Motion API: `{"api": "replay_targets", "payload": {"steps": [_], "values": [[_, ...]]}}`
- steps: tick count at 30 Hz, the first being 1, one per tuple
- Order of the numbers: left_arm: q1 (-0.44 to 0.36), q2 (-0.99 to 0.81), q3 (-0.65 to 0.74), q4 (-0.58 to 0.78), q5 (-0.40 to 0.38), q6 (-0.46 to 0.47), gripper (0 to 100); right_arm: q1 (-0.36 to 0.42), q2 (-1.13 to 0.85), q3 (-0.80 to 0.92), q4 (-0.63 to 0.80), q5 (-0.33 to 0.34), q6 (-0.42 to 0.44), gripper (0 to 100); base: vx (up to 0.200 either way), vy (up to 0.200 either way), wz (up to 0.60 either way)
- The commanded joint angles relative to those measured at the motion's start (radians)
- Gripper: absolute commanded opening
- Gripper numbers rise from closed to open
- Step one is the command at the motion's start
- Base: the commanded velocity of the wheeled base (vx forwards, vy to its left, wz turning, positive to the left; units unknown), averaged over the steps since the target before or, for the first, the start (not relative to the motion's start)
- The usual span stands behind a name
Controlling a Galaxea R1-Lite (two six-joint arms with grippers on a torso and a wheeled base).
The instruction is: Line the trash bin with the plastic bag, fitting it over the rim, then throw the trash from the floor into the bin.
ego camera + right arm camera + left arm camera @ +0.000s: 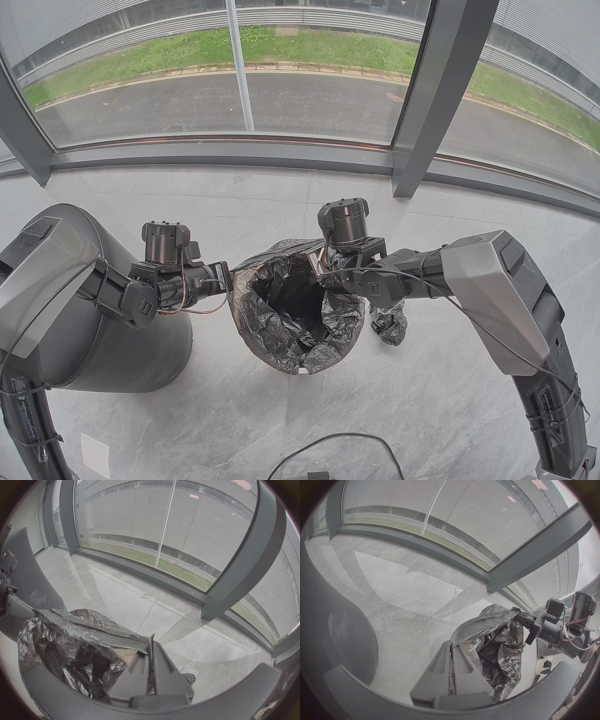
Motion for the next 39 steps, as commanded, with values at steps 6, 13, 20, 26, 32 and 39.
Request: {"api": "replay_targets", "payload": {"steps": [6,13,20,26,32,39], "values": [[-0.001,0.029,-0.013,-0.008,0.000,-0.002,0,-0.016,0.035,-0.005,-0.048,0.004,0.001,0,0.000,0.000,0.00],[-0.001,0.049,-0.025,-0.008,0.001,-0.002,0,-0.021,0.054,-0.026,-0.066,0.002,0.004,0,0.000,0.000,0.00],[-0.001,0.054,-0.034,0.001,0.001,-0.004,100,-0.021,0.065,-0.042,-0.063,0.002,0.002,0,0.000,0.000,0.00],[-0.001,0.055,-0.036,-0.002,0.000,-0.002,100,-0.029,0.086,-0.074,-0.063,0.002,0.005,100,0.000,0.000,0.00],[0.001,0.054,-0.034,-0.005,0.000,-0.004,100,-0.032,0.092,-0.077,-0.062,0.002,0.005,100,0.000,0.000,0.00],[0.002,0.052,-0.031,-0.008,0.000,-0.004,100,-0.052,0.094,-0.077,-0.065,0.002,0.008,100,0.000,0.000,0.00]]}}
